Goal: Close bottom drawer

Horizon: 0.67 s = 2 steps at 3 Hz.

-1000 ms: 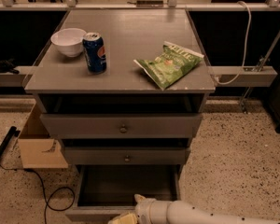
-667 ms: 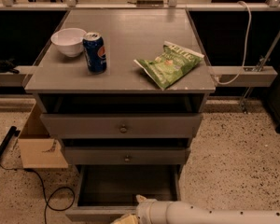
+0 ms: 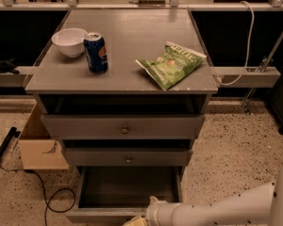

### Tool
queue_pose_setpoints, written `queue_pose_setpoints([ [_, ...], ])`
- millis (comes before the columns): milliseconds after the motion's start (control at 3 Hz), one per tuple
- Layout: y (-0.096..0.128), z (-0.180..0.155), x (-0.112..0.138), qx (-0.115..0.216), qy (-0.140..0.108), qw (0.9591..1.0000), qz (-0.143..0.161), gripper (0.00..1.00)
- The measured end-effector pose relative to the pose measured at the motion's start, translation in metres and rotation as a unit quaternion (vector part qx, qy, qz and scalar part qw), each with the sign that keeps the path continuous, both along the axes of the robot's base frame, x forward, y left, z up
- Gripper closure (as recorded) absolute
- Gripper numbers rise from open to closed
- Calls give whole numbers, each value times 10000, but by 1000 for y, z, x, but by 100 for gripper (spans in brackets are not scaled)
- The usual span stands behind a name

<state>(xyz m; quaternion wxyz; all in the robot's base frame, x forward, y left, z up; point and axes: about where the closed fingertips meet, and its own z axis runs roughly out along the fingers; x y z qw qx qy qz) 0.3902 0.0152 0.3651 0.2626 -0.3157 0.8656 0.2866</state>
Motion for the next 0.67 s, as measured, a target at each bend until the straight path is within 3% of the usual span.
queue_pose_setpoints([
  [333, -6, 3, -6, -308, -147, 9993, -168, 0],
  [667, -11, 3, -8, -407, -252, 9980, -404, 0],
])
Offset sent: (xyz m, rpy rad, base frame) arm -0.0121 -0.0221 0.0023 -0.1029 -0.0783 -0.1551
